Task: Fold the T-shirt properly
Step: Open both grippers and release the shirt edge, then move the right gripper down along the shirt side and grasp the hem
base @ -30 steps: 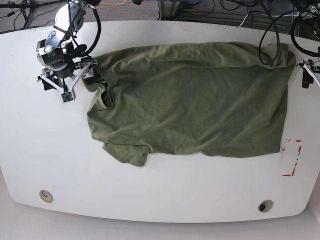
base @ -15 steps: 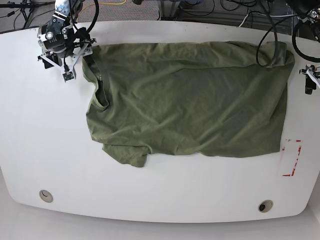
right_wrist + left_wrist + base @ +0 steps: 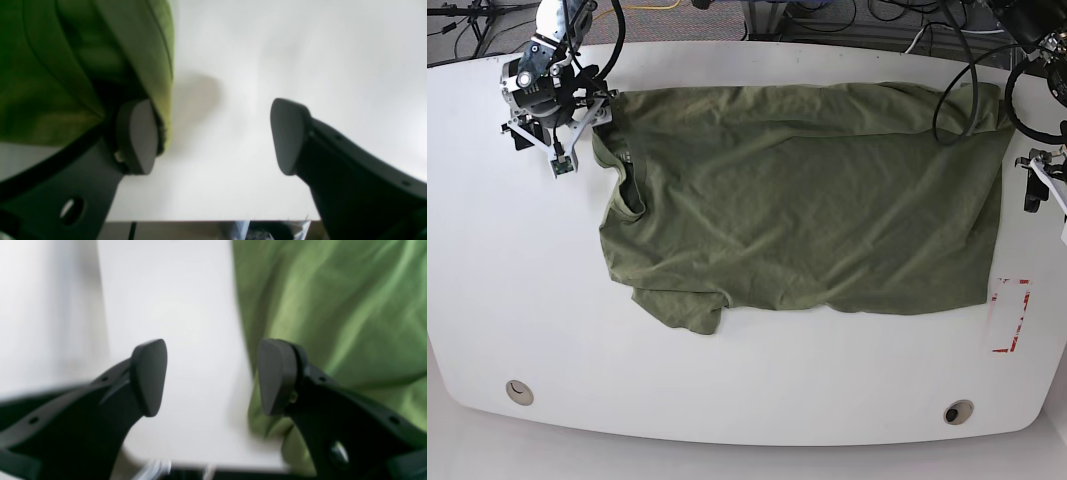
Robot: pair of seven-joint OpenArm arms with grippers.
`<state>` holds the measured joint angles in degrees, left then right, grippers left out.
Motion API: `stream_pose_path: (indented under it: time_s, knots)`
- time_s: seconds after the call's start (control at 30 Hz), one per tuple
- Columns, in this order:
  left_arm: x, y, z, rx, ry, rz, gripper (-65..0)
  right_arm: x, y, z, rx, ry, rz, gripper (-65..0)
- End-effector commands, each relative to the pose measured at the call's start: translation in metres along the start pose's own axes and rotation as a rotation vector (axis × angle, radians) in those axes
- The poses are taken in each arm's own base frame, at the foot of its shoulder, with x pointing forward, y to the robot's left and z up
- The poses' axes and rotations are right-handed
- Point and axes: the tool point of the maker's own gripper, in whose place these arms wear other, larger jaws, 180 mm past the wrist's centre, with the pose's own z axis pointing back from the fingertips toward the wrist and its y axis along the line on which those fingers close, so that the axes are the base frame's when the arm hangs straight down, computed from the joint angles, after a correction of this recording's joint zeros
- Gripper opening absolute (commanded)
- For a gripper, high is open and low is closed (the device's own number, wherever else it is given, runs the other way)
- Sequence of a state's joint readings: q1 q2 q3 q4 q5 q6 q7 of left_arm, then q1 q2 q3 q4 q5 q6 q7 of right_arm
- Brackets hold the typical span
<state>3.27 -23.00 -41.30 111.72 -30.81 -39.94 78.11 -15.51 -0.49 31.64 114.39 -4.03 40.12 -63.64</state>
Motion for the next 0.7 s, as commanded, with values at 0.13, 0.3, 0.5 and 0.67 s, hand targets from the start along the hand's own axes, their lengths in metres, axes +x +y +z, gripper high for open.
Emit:
stream_pose_path:
  time_s: [0.13,0.3,0.5,0.67]
  knots:
    - [0.009,0.007,0.006,0.024,-0.026,-0.017,-25.3,0.049,-0.016,0.007,-0.043,-0.124,-0.009,-15.5]
    - [0.015,0.008,0.005,0.025,-0.04,-0.017,-25.3,0.061,-0.02,0.008,-0.047,-0.126,-0.02,-15.5]
    - [0.015,0.008,0.005,0.025,-0.041,-0.018,-25.3,0.082,-0.027,0.011,-0.063,-0.17,-0.033,-15.5]
    - [0.015,0.008,0.005,0.025,-0.041,-0.018,-25.3,0.087,-0.026,0.012,-0.06,-0.161,-0.025,-15.5]
